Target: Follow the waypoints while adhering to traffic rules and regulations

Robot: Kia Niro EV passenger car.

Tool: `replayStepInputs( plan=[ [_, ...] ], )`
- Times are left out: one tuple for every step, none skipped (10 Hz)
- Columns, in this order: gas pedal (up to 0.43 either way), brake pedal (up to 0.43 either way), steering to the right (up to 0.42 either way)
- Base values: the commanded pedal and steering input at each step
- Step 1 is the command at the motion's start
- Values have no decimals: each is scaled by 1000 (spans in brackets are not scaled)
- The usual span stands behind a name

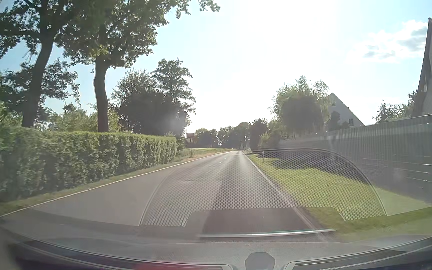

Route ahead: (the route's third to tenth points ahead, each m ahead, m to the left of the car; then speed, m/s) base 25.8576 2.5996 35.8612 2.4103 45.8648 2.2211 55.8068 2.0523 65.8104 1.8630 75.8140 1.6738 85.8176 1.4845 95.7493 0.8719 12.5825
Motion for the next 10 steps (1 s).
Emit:
replayStepInputs(
  plan=[
    [169,6,5],
    [177,6,5],
    [177,6,4],
    [189,6,4],
    [197,6,4],
    [197,6,4],
    [209,6,3],
    [209,6,2],
    [209,6,1],
    [209,6,1]
  ],
)
